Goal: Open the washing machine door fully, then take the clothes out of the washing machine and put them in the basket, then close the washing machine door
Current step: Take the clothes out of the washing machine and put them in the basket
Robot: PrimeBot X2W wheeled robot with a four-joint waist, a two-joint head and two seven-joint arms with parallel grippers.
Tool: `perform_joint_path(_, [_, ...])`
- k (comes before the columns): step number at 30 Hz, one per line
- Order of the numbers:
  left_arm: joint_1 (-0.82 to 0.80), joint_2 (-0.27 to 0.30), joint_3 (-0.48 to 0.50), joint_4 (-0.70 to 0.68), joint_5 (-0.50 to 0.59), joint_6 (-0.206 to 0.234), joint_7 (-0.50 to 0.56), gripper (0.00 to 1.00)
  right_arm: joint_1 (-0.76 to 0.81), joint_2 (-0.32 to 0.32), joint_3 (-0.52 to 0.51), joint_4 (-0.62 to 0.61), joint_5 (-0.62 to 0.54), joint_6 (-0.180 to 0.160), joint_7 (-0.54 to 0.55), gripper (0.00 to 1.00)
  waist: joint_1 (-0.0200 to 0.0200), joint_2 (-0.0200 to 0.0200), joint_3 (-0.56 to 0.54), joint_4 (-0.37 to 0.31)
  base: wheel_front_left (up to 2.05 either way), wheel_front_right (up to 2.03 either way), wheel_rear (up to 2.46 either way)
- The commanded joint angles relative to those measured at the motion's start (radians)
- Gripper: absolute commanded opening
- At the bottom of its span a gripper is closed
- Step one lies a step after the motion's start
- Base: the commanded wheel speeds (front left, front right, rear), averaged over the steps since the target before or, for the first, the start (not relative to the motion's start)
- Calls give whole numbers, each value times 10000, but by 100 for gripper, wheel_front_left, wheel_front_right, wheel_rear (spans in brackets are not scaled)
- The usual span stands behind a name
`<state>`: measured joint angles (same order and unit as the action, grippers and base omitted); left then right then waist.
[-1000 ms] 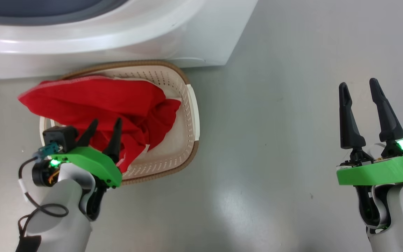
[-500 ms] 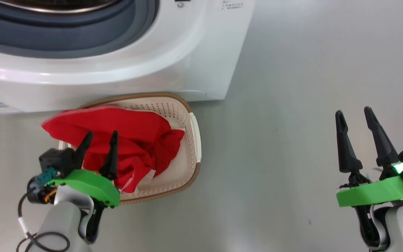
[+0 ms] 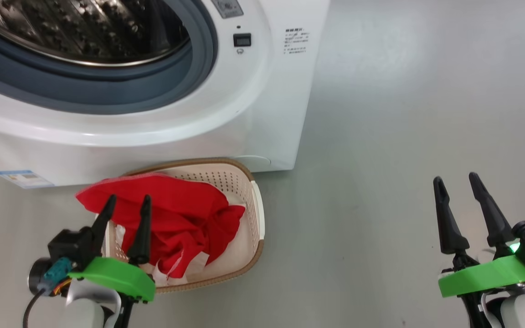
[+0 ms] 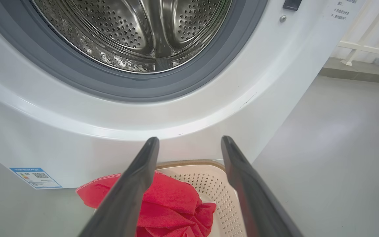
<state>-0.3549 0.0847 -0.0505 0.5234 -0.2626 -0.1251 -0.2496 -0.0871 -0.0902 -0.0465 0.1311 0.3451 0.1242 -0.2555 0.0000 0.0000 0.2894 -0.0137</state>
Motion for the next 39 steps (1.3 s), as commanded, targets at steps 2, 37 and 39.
perform_joint_path(2, [433,187,517,-632,175,-56,-122,100,287,-129,230,-185,115,65,-63,100,0,0,-496,-33,0,0,0])
perform_joint_path(37, [4155,-255,1471,-4254,971,-56,-122,100,2175,-214,-399,-349,175,65,-63,100,0,0,-2384,-28,0,0,0])
perform_joint_path(39, [4183,-270,1482,-4303,991,-56,-122,100,2214,-221,-411,-356,179,65,-63,100,0,0,-2404,-27,0,0,0])
